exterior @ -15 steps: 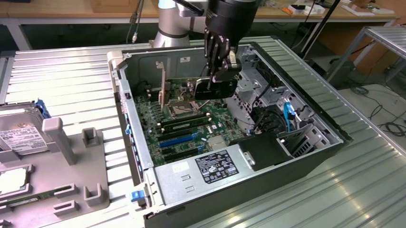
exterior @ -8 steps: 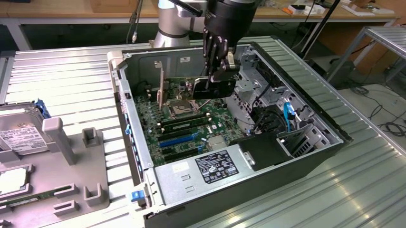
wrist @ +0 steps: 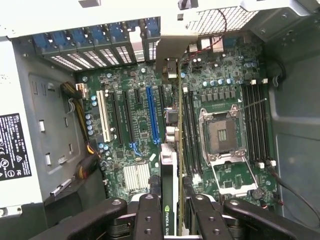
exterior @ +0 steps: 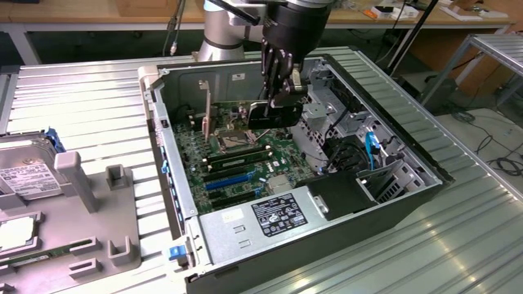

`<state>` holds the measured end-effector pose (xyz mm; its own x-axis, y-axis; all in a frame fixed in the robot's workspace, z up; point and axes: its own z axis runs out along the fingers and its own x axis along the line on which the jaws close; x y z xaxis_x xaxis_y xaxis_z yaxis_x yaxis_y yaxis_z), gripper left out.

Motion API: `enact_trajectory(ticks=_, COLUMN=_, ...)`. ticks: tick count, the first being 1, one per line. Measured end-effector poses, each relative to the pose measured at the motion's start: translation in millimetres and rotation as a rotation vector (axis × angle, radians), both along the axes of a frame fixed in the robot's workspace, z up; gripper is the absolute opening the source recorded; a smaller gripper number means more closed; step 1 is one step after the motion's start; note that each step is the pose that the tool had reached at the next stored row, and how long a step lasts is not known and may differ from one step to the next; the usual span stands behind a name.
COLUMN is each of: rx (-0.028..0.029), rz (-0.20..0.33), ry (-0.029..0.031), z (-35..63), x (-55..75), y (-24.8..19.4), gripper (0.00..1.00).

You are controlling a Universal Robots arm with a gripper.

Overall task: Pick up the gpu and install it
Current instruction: 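Insert the gpu into the slot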

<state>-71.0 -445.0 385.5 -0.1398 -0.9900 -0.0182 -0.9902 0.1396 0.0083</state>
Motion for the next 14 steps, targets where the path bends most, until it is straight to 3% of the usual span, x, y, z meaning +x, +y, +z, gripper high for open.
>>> enact_trajectory(ticks=10, rx=0.0003, rz=0.000, ry=-0.0002, z=-0.8, x=0.0, y=0.2, gripper=0.27)
enact_trajectory(ticks=14, rx=-0.0003, rz=0.000, ry=0.0000, z=-6.4, x=-0.1, y=0.2, gripper=0.27)
